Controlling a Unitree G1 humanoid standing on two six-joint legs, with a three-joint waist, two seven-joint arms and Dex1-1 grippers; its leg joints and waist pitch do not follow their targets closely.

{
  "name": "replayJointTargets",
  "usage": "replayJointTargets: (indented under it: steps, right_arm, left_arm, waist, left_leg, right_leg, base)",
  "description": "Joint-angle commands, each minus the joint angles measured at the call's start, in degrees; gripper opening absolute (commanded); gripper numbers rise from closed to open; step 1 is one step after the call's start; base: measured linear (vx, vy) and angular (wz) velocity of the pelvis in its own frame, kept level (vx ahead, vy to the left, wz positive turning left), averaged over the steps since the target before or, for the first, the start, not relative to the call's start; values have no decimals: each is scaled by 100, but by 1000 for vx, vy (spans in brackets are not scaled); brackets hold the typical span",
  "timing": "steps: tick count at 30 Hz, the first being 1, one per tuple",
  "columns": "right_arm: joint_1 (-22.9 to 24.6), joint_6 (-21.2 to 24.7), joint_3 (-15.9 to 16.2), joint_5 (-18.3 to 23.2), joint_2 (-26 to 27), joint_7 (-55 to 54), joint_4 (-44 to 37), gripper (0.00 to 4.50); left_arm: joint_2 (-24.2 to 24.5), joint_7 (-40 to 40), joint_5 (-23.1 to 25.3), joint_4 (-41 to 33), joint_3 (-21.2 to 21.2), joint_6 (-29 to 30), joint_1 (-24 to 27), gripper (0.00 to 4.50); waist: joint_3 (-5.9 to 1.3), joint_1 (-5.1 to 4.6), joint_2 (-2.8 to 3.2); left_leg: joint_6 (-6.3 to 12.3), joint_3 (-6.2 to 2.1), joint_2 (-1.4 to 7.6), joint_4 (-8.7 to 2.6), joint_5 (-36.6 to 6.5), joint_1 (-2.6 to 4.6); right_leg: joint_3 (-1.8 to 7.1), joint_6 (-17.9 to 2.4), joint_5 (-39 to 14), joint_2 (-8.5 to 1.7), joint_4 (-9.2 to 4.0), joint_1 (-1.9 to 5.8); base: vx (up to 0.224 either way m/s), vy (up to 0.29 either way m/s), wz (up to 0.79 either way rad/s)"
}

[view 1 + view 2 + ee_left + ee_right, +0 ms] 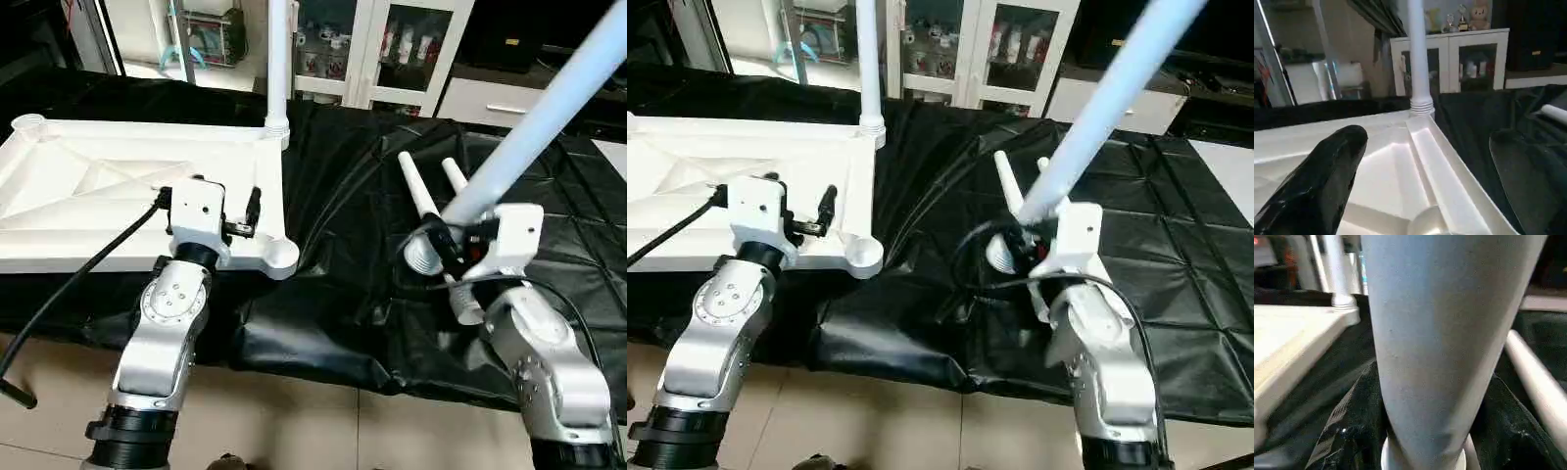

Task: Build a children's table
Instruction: Pick table leg

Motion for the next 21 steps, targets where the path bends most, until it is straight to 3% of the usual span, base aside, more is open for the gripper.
replayJointTargets:
  steps: [1, 3, 4, 5, 6, 7, 8, 9, 10, 11, 12, 13, 14, 15, 16, 17, 18, 19, 20, 21]
  right_arm:
    - [-67, -301, -17, -179, -40, -102, 28, 186]
    - [-85, -399, -20, -275, -47, -132, 64, 186]
    - [-92, -387, -30, -265, -46, -127, 84, 186]
    - [-104, -346, -43, -207, -42, -89, 103, 186]
    - [-113, -314, -54, -165, -39, -62, 116, 186]
    - [-128, -200, -64, -12, -5, 44, 90, 186]
    - [-128, -200, -64, -12, -5, 44, 90, 186]
    - [-122, -177, -38, 31, 14, 115, 61, 186]
    - [-115, -164, -19, 42, 22, 139, 46, 186]
    - [-115, -164, -19, 42, 22, 139, 46, 186]
    - [-95, -175, 14, 61, 53, 155, 36, 186]
    - [-94, -208, 20, 51, 64, 154, 57, 186]
    - [-94, -208, 20, 51, 64, 154, 57, 186]
    - [-85, -265, 42, 11, 93, 144, 86, 186]
    - [-82, -274, 46, 4, 99, 143, 89, 186]
    - [-79, -282, 51, -3, 105, 141, 92, 186]
    - [-63, -299, 53, 0, 114, 137, 95, 186]
    - [-49, -312, 39, 12, 125, 128, 94, 186]
    - [-44, -315, 34, 16, 131, 122, 90, 186]
    - [-24, -316, 13, 30, 140, 113, 76, 186]
  left_arm:
    - [-19, 51, 88, -7, -35, -41, 48, 450]
    - [-52, 27, 94, -36, -32, -64, 60, 450]
    - [-63, 20, 100, -46, -41, -82, 76, 450]
    - [-74, 18, 105, -53, -48, -96, 93, 450]
    - [-83, 22, 112, -50, -55, -115, 102, 450]
    - [-94, 37, 115, -43, -50, -134, 118, 450]
    - [-94, 37, 115, -43, -50, -134, 118, 450]
    - [-100, 37, 122, -27, -44, -162, 126, 450]
    - [-100, 35, 126, -19, -45, -174, 131, 450]
    - [-100, 35, 126, -19, -45, -174, 131, 450]
    - [-91, -13, 105, -16, -62, -197, 157, 450]
    - [-93, -33, 109, -9, -67, -204, 160, 450]
    - [-93, -33, 109, -9, -67, -204, 160, 450]
    - [-78, -74, 131, 9, -82, -234, 180, 450]
    - [-73, -87, 132, 15, -85, -241, 186, 450]
    - [-68, -99, 133, 20, -87, -247, 192, 450]
    - [-53, -136, 144, 41, -94, -274, 215, 450]
    - [-37, -164, 148, 60, -101, -286, 222, 450]
    - [-29, -174, 147, 65, -101, -288, 225, 450]
    - [-22, -193, 135, 79, -102, -295, 224, 450]
  waist:
    - [-365, -25, 74]
    - [-365, -25, 49]
    - [-368, -10, 19]
    - [-368, -10, 19]
    - [-378, 38, -16]
    - [-382, 77, -50]
    - [-389, 106, -48]
    - [-397, 188, -86]
    - [-388, 262, -95]
    - [-388, 262, -95]
    - [-386, 268, -11]
    - [-406, 167, 65]
    - [-392, 61, 93]
    - [-414, -118, 224]
    - [-376, -238, 241]
    - [-388, -264, 229]
    - [-352, -237, 161]
    - [-344, -227, -25]
    - [-364, -96, -154]
    - [-416, 121, -202]
  left_leg:
    - [-359, -76, 162, -512, -1870, 117]
    - [-306, -65, 159, -508, -1868, 114]
    - [-129, -33, 132, -491, -1776, 81]
    - [-129, -33, 132, -491, -1776, 81]
    - [278, 16, 102, -437, -1498, 37]
    - [570, 31, 87, -367, -1258, -3]
    - [727, 23, 75, -309, -1162, -25]
    - [985, -37, 71, -87, -985, -77]
    - [1082, -192, 142, 124, -837, -179]
    - [1082, -192, 142, 124, -837, -179]
    - [1199, -282, 189, 37, -674, -182]
    - [1486, -152, 134, -215, -579, 39]
    - [1714, -71, 75, -334, -527, 190]
    - [2180, -110, 20, -437, -170, 406]
    - [2442, -57, 26, -591, 140, 381]
    - [2566, -115, 68, -627, 290, 341]
    - [2606, -97, 210, -655, 240, 320]
    - [2142, 14, 141, -616, -471, 200]
    - [1540, 121, -16, -249, -1208, 84]
    - [686, -514, -93, 1031, -1667, -341]
  right_leg:
    - [178, -503, -1453, -188, -456, 163]
    - [185, -508, -1466, -200, -459, 167]
    - [214, -535, -1503, -263, -470, 192]
    - [214, -535, -1503, -263, -470, 192]
    - [286, -596, -1604, -400, -520, 242]
    - [362, -631, -1636, -539, -573, 285]
    - [415, -646, -1663, -638, -604, 318]
    - [611, -651, -1829, -963, -723, 381]
    - [796, -709, -2156, -1288, -817, 435]
    - [796, -709, -2156, -1288, -817, 435]
    - [687, -871, -2279, -1143, -778, 367]
    - [405, -856, -2021, -640, -612, 205]
    - [235, -776, -1818, -320, -474, 59]
    - [-107, -601, -1511, 69, -149, -115]
    - [-346, -329, -1198, 284, 315, -259]
    - [-404, -129, -1057, 272, 502, -230]
    - [-423, 134, -842, 107, 495, -231]
    - [-207, 167, -753, -252, 103, -102]
    - [246, 100, -1274, -930, -385, 16]
    - [1228, -291, -2100, -2076, -835, 306]
  base:
    - [0, 0, 0]
    - [0, 0, 0]
    - [0, 0, 0]
    - [0, 0, 0]
    - [0, 0, 0]
    - [0, 0, 0]
    - [0, 0, 0]
    - [-3, 54, 0]
    - [-3, 103, -1]
    - [-3, 103, -1]
    - [-2, 153, -1]
    - [-11, 167, 7]
    - [-11, 167, 7]
    - [-19, 189, 12]
    - [-29, 206, 8]
    - [-29, 206, 8]
    - [-50, 156, 6]
    - [-72, 129, 7]
    - [-72, 129, 7]
    - [-66, 158, -4]
